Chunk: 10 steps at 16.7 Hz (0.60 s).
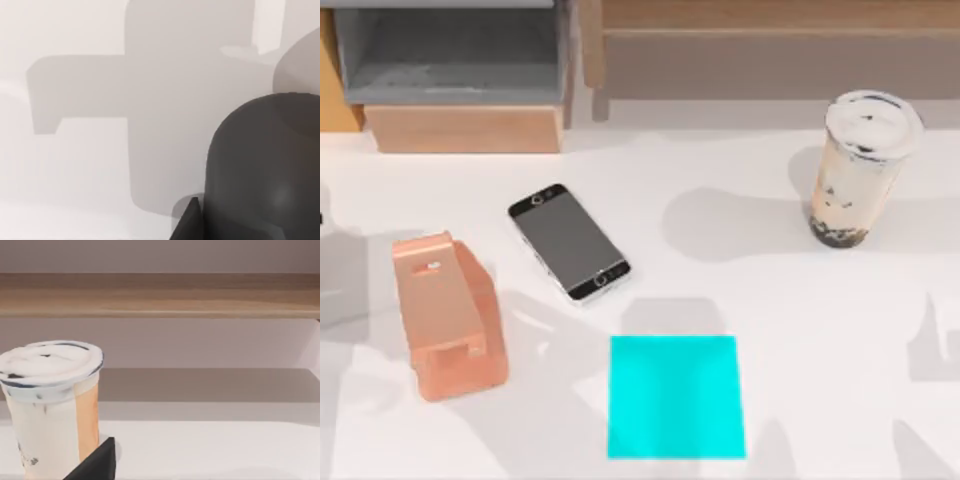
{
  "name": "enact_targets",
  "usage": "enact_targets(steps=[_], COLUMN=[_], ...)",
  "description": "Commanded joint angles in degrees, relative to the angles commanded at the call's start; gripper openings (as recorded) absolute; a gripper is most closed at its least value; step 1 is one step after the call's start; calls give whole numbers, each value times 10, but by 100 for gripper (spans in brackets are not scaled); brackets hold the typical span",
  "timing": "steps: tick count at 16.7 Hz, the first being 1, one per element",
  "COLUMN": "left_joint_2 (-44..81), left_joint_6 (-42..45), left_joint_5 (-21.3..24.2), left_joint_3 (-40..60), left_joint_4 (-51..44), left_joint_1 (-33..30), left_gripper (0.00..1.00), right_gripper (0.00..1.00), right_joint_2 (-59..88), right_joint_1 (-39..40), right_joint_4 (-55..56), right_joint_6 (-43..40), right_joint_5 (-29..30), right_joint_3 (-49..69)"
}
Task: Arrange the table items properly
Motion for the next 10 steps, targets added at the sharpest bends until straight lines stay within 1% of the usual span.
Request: enact_targets(steps=[2, 4, 8, 10], left_joint_2=[-4, -17, -40, -57], left_joint_6=[-1, -1, -2, -3], left_joint_5=[0, 0, 0, 0], left_joint_3=[9, 37, 95, 125], left_joint_4=[-9, -41, -157, -196], left_joint_1=[0, 0, 0, -1], left_gripper=[0, 0, 0, 0], right_gripper=[100, 100, 100, 100], right_joint_2=[0, 0, 0, 0], right_joint_1=[0, 0, 0, 0], right_joint_4=[0, 0, 0, 0], right_joint_6=[0, 0, 0, 0], right_joint_5=[0, 0, 0, 0], right_joint_3=[0, 0, 0, 0])
